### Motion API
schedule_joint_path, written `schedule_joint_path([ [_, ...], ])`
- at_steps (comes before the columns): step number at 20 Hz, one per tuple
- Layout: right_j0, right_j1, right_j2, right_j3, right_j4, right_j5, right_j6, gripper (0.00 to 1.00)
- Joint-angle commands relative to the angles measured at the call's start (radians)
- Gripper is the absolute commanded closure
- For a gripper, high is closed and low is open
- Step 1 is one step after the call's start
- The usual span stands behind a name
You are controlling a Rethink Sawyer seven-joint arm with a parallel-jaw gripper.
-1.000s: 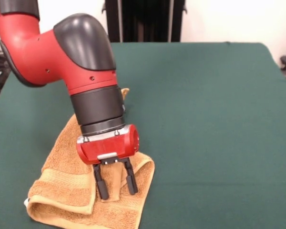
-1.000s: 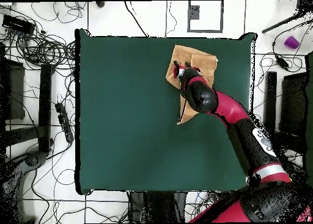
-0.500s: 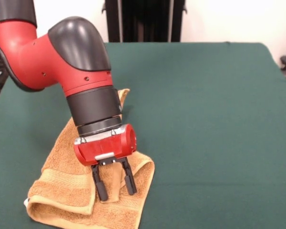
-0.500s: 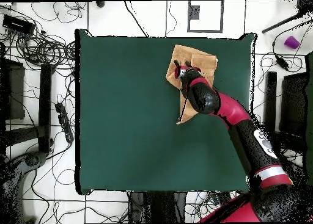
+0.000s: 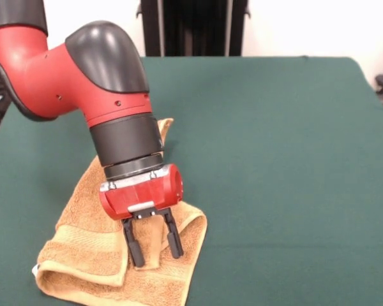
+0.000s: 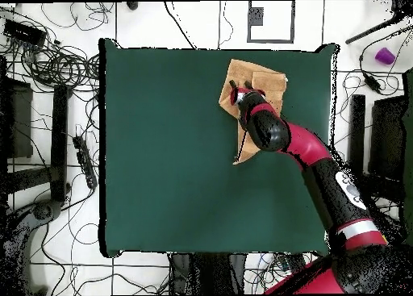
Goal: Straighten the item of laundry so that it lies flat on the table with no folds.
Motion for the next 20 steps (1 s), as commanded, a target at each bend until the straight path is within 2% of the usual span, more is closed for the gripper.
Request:
schedule_joint_path([
  [1, 0.03, -0.017, -0.097, 0.065, -0.028, 0.046, 0.086, 0.0],
  [6, 0.022, -0.015, -0.093, 0.077, -0.005, 0.024, 0.123, 0.0],
  [20, 0.016, -0.009, -0.089, 0.087, 0.002, 0.01, 0.134, 0.0],
])
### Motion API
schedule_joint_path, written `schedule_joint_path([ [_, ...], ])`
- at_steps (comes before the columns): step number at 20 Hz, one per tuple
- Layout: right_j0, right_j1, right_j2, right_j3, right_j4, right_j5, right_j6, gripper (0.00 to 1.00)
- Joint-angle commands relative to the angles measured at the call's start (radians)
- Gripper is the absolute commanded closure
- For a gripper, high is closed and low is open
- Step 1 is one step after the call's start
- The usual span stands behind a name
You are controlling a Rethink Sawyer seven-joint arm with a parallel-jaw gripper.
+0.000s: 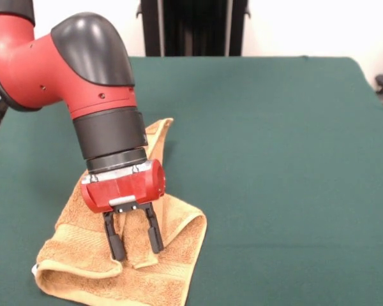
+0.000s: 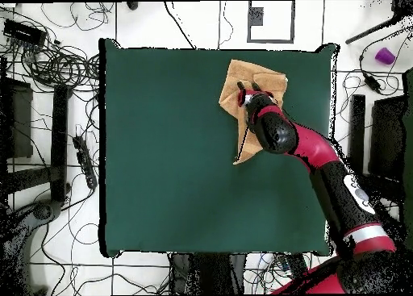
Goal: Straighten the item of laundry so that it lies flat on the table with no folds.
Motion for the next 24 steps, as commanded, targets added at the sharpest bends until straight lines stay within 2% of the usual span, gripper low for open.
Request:
schedule_joint_path([
  [1, 0.023, 0.022, -0.056, 0.076, -0.001, 0.011, 0.127, 0.0],
  [10, 0.028, 0.014, -0.067, 0.081, 0.021, 0.015, 0.155, 0.0],
  [11, 0.029, 0.013, -0.068, 0.082, 0.021, 0.011, 0.158, 1.0],
  [20, 0.041, 0.01, -0.08, 0.079, 0.023, -0.026, 0.18, 1.0],
  [24, 0.024, 0.021, -0.048, 0.109, 0.043, -0.022, 0.193, 1.0],
])
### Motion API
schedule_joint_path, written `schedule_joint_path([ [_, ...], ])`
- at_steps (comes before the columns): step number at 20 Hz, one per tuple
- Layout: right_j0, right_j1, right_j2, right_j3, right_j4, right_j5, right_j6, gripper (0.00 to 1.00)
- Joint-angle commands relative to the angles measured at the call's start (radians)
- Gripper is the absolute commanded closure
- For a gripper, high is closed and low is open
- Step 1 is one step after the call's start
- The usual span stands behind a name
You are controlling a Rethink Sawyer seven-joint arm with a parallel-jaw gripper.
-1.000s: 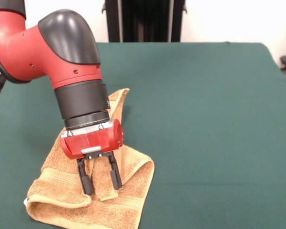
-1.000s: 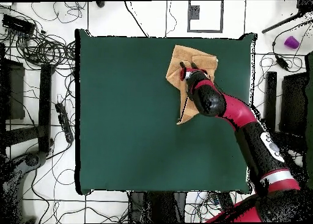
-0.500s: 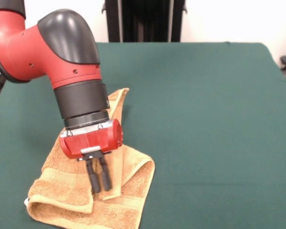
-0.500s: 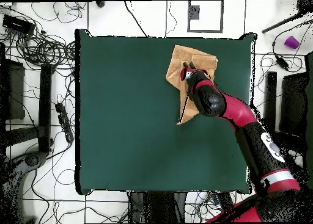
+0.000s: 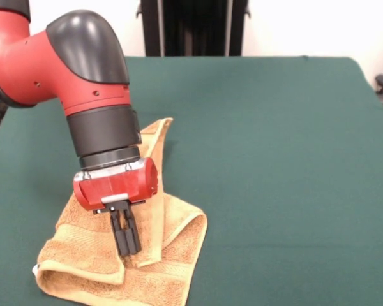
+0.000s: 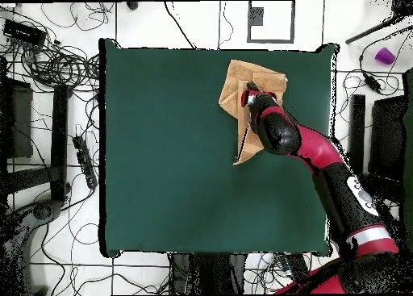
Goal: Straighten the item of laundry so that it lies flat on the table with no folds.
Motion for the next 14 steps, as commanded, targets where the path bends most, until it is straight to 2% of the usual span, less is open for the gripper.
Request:
schedule_joint_path([
  [1, 0.026, 0.035, -0.03, 0.117, 0.043, -0.02, 0.201, 1.0],
  [10, 0.068, -0.007, -0.057, 0.213, 0.101, -0.056, 0.266, 1.0],
  [14, 0.119, -0.027, -0.112, 0.202, 0.117, -0.091, 0.27, 1.0],
])
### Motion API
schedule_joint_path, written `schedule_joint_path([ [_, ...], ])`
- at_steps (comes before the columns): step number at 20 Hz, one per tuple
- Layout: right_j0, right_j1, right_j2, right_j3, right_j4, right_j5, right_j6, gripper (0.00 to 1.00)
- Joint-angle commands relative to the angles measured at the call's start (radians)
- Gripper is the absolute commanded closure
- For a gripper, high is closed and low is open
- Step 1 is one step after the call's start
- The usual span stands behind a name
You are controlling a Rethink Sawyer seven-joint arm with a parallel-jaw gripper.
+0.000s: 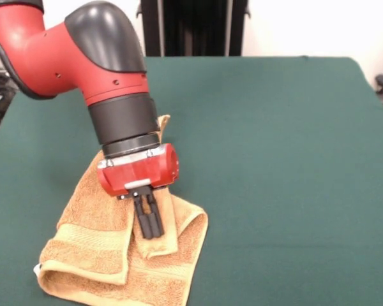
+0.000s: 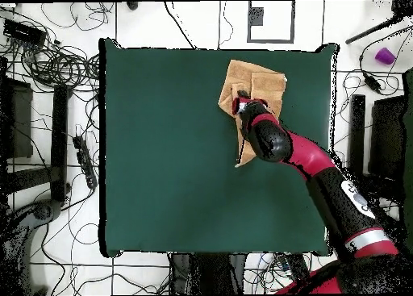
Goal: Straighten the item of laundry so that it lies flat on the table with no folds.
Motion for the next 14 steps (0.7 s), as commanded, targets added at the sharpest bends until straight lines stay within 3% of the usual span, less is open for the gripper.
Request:
schedule_joint_path([
  [1, 0.1, 0.01, -0.079, 0.101, 0.062, -0.044, 0.261, 1.0],
  [14, 0.075, 0.046, -0.04, 0.118, 0.078, -0.07, 0.23, 1.0],
])
